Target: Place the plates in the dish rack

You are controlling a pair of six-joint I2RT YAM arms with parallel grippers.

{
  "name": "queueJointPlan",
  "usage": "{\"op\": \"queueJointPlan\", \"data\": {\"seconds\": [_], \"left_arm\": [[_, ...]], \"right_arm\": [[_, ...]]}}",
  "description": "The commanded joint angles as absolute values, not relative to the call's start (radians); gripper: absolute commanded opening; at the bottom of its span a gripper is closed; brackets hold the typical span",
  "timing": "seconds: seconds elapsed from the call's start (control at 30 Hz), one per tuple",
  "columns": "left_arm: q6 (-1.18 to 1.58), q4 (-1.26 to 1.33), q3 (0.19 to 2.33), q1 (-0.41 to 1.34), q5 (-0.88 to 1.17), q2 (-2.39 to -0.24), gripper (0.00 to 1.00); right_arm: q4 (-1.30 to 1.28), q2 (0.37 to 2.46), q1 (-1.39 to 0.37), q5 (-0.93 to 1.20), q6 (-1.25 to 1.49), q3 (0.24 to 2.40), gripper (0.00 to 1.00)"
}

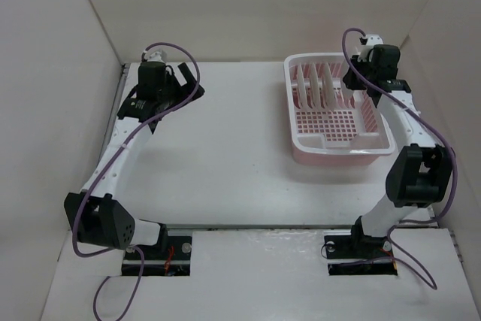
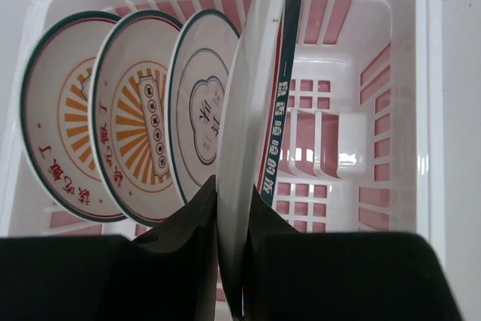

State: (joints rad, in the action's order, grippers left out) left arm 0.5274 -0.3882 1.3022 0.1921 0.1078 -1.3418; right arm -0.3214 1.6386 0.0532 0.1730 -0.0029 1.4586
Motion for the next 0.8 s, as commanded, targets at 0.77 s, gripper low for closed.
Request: {"op": "queueJointPlan", "data": {"seconds": [0.77], "left_arm": [[0.474,-0.380,1.339,0.198,0.098,-1.378,0.99]], "right_arm": [[-0.285,1.798,0.060,0.118,-0.018,1.536,0.18]]}}
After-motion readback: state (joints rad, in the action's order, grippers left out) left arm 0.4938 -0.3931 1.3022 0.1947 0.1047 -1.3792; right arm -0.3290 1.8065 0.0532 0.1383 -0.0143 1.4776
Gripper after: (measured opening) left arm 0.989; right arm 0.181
